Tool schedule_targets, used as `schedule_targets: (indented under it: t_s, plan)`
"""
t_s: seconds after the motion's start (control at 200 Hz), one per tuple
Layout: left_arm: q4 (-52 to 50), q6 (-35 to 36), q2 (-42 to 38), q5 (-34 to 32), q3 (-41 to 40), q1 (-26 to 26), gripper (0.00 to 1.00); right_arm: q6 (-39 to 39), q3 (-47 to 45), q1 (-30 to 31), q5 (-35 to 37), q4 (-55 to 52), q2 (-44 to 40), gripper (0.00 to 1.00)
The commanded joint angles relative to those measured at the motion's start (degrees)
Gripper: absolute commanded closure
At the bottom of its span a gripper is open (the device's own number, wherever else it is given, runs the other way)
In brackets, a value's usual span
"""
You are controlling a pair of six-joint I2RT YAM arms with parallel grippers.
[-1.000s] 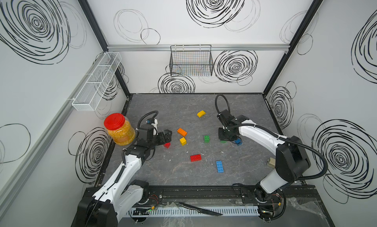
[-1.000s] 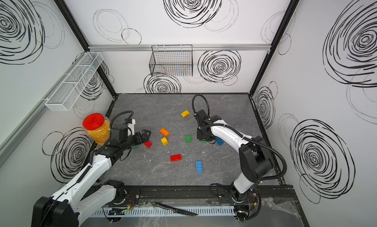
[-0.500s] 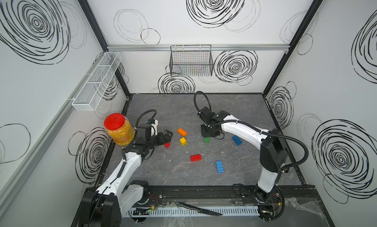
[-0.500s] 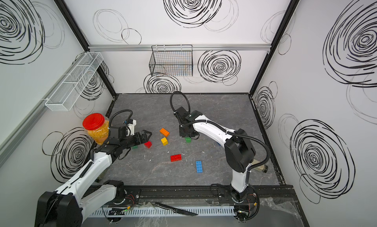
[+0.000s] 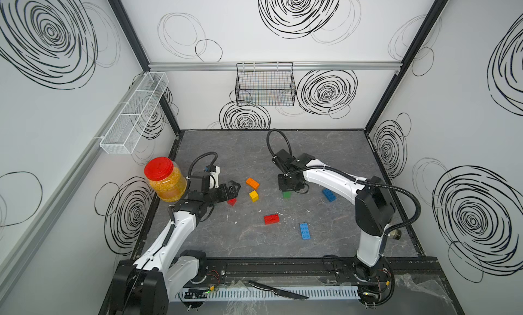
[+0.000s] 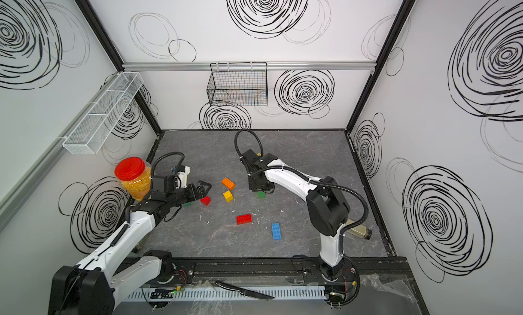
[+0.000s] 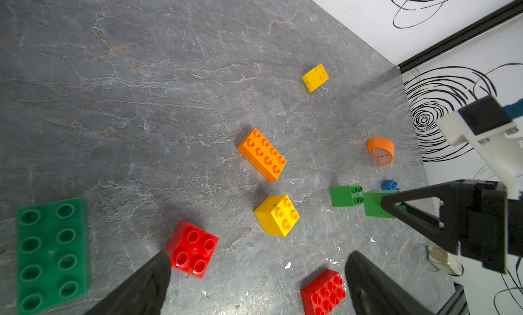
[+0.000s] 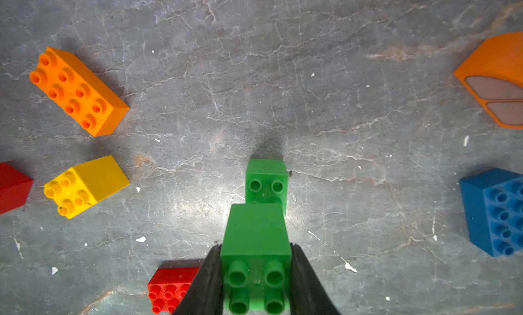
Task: Assemble an ice cream with lego
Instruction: Assemble the lego brick with the lego brick.
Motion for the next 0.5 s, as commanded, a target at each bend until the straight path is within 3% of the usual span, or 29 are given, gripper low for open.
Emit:
schedule_targets:
  t_s: [0.0,0.495]
  plan:
    - [0.4,0.9,0.2,0.8,1.0,0.4,0.01,0.5,1.1,-0.6,1.3,-1.6,1.1,1.00]
    - [0.1,2.3,0.5,0.4,0.9,0.4,0.01,-1.1,1.3,-2.2,0.3,-0.8,2.4,1.00]
